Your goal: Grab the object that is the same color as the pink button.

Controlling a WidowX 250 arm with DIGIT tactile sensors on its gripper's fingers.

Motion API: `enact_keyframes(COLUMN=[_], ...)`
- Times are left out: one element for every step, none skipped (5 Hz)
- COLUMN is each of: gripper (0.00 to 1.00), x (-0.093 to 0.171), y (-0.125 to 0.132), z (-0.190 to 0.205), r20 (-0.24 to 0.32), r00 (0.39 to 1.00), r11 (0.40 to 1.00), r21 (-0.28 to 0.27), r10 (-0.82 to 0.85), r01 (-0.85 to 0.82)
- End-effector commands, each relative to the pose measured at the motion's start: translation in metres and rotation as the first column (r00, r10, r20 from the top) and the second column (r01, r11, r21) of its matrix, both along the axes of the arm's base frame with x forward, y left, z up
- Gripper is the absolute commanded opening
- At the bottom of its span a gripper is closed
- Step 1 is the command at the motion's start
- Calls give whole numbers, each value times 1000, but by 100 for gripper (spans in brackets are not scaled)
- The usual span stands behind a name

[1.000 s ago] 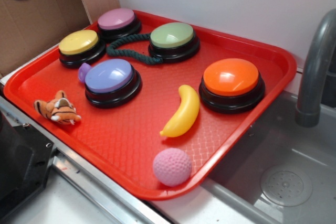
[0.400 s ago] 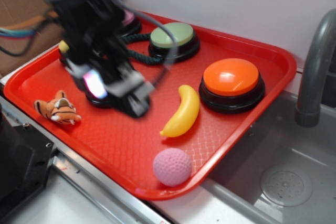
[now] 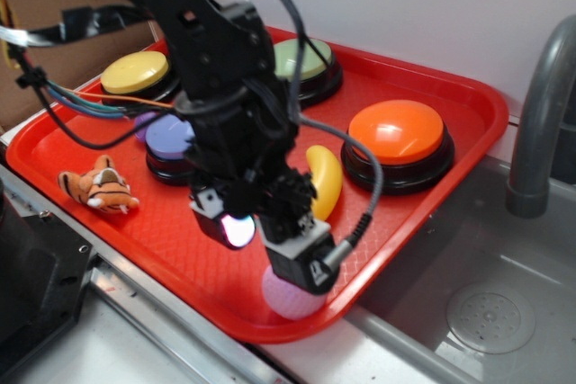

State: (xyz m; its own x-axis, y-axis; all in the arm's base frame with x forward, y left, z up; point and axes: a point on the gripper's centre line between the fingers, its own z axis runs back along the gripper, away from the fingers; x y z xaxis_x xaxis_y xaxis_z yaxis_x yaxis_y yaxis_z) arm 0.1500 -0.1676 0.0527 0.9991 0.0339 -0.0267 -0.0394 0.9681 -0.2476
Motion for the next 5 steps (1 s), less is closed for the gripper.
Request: enact_keyframes(gripper=[70, 0, 0, 0, 0], x=[3, 0, 1, 7, 10], y=[-13, -12, -8, 9, 43], z=[-15, -15, -6, 22, 61], r20=[4, 5, 16, 47, 38], r00=[1000, 999, 1000, 999, 994], r11=[997, 998, 999, 998, 977], r21=[-70, -52, -40, 55, 194], r10=[15, 36, 24, -26, -100], r01=[-15, -35, -24, 23, 91])
